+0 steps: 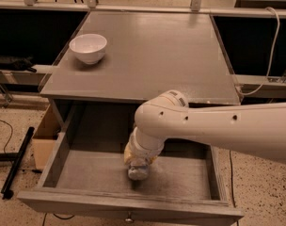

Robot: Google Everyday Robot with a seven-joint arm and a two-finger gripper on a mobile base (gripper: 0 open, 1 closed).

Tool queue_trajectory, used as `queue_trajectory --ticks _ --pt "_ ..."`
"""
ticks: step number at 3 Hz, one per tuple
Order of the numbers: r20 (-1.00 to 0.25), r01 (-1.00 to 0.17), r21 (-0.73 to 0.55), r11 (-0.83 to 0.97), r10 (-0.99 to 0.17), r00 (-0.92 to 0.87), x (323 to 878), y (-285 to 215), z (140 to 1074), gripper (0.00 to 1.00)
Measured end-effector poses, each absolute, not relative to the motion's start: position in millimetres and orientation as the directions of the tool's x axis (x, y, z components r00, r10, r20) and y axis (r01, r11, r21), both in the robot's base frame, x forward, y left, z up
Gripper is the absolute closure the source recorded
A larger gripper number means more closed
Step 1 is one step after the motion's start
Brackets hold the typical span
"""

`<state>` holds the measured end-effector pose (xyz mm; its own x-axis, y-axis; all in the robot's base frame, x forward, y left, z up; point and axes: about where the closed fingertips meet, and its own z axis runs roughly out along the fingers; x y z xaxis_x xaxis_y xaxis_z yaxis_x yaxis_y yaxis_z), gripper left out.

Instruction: Place blue plastic bottle into top drawer

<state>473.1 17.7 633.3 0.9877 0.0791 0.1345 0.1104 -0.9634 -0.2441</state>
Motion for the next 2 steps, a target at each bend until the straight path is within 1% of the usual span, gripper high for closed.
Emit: queue_trajectory --ticks 1,2 --pt "0.135 0.110 -0.244 -0.963 0.079 0.988 473.1 17.7 633.3 0.42" --pt "0.135 0.110 -0.244 -0.963 0.079 0.988 473.1 17.7 633.3 0.19"
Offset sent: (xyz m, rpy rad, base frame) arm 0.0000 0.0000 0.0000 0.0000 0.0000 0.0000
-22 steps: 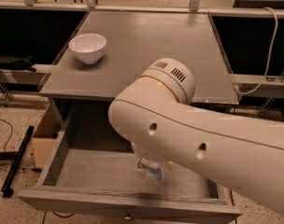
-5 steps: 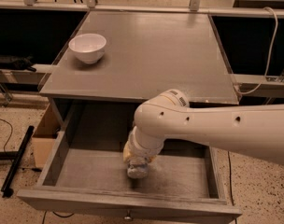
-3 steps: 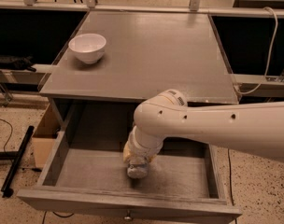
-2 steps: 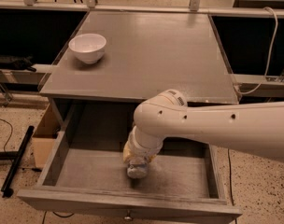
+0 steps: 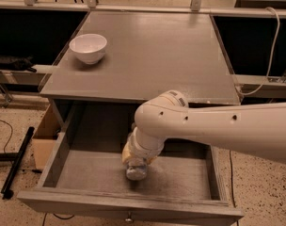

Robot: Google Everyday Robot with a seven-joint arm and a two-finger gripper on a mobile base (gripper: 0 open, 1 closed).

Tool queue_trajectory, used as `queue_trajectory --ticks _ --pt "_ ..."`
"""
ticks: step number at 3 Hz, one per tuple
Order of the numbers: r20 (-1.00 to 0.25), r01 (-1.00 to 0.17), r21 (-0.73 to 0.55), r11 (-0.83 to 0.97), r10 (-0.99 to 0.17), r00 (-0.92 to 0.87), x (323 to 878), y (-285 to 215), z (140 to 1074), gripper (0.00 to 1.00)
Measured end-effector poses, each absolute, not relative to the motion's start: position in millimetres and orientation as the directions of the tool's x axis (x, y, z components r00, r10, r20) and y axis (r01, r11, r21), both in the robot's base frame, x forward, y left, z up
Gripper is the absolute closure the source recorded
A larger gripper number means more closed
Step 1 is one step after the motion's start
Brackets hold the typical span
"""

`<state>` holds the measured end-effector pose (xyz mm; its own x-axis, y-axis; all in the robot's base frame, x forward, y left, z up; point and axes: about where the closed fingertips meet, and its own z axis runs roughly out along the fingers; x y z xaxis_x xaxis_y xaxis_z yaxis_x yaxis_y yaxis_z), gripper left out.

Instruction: Place blue plastic bottle into top drawer

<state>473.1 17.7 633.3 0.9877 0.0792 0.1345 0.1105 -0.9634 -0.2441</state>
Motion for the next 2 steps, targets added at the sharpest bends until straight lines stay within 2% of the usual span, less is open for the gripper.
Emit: queue_trajectory --ticks 1,2 --pt "0.135 0.111 -0.244 -0.963 0.079 0.988 473.0 17.8 633.4 0.00" --pt "0.135 0.111 -0.244 -0.963 0.079 0.988 473.0 17.8 633.4 0.00"
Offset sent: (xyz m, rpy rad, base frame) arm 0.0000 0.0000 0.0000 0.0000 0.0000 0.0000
